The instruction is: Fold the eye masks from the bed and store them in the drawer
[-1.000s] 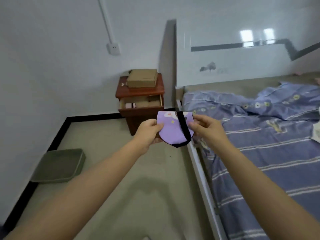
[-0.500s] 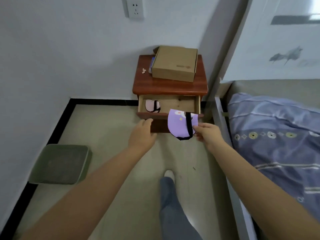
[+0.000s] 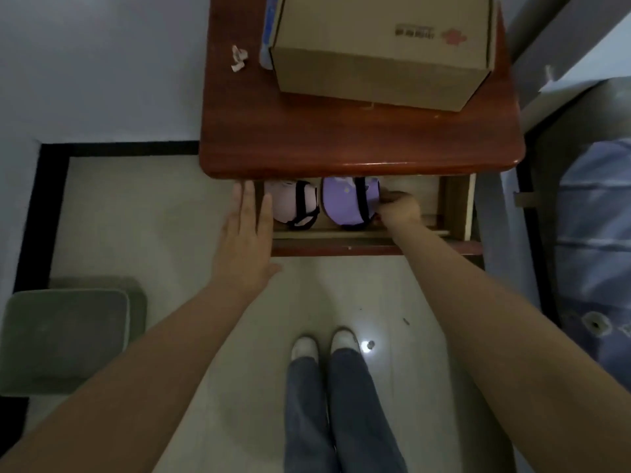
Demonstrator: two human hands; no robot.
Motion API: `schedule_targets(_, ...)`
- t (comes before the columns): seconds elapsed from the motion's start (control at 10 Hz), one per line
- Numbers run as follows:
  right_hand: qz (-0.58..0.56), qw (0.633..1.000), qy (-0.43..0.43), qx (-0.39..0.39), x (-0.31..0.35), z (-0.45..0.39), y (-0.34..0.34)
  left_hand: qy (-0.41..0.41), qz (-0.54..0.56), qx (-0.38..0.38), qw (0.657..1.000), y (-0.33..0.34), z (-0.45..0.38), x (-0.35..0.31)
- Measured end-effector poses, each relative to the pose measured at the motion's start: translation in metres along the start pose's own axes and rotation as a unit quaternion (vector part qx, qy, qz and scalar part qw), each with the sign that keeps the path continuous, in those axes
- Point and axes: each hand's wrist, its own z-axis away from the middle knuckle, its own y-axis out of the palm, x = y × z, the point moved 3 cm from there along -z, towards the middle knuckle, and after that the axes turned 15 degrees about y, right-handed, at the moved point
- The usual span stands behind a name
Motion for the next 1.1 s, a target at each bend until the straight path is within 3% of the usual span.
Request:
schedule_targets(0.1,0.243,0.967,-0.073,-0.009,0.002,-0.002,0.006,0.024,-0.018,0.006,1.0,0.004,-0.016,0.003)
schedule_targets(0.2,0.368,0.896,-0.248,-0.018,-0.003,0.028,-0.007,0.082,-0.082,-0.021,0.993,-0.004,-0.024,0.004)
schedule_targets(0.3,0.481,0.789,-0.379,-0.054,-0.023,0.059,-0.024,0.129,-0.133,-0.028,0.982,-0.012,-0.024,0.004)
schedule_targets(0.4,0.475,0.747,-0.429,-0.179,-0.01,0.072,-0.05,0.139,-0.148,-0.023,0.979,-0.022,-0.024,0.005)
schedule_targets(0.5,0.45,0.746,-0.424,-0.246,0.015,0.072,-0.063,0.117,-0.134,-0.028,0.984,-0.036,-0.033,0.013)
schedule_targets(0.6,0.427,0.765,-0.424,-0.23,0.03,0.065,-0.065,0.135,-0.128,-0.03,0.982,-0.045,-0.053,0.015)
schedule_targets(0.8,0.406,0.696,-0.458,-0.376,0.054,0.049,-0.05,0.141,-0.143,-0.075,0.977,-0.043,-0.093,0.021)
schedule_targets(0.9,0.406,0.703,-0.438,-0.387,0.054,0.05,-0.051,0.139,-0.102,-0.069,0.983,-0.039,-0.094,0.023)
schedule_targets(1.0,0.361,0.817,-0.402,-0.202,0.06,0.064,-0.064,0.117,-0.049,-0.065,0.99,-0.044,-0.091,0.022)
schedule_targets(1.1,0.079,0.927,-0.365,0.01,0.079,0.099,-0.102,0.069,0.006,-0.074,0.995,-0.043,-0.093,0.02)
